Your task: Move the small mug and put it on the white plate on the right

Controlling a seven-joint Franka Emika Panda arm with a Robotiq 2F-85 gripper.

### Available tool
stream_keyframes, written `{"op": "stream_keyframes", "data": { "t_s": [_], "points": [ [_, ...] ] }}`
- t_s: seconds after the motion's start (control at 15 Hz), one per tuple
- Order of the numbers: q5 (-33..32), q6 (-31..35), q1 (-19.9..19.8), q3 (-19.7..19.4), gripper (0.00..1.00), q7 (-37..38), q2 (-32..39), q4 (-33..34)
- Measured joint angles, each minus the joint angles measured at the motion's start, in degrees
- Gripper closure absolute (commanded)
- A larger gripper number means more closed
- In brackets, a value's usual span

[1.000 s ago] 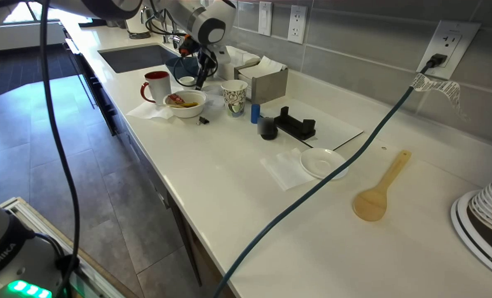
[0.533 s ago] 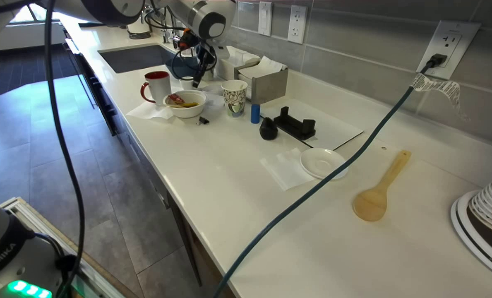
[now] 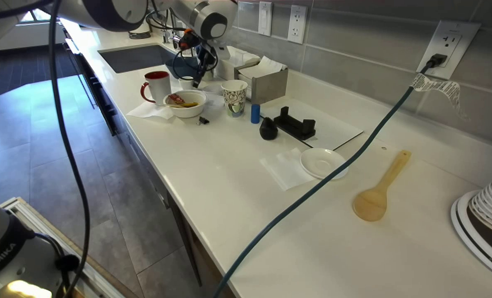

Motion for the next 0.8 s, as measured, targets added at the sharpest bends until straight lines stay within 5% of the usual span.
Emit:
{"op": "stream_keyframes", "data": {
  "t_s": [0.13, 0.8],
  "points": [
    [0.00, -0.05, 0.00, 0.00, 1.00, 0.00, 0.55, 0.59],
    [-0.04, -0.59, 0.42, 0.07, 0.97, 3.57, 0.42, 2.40]
  ]
}}
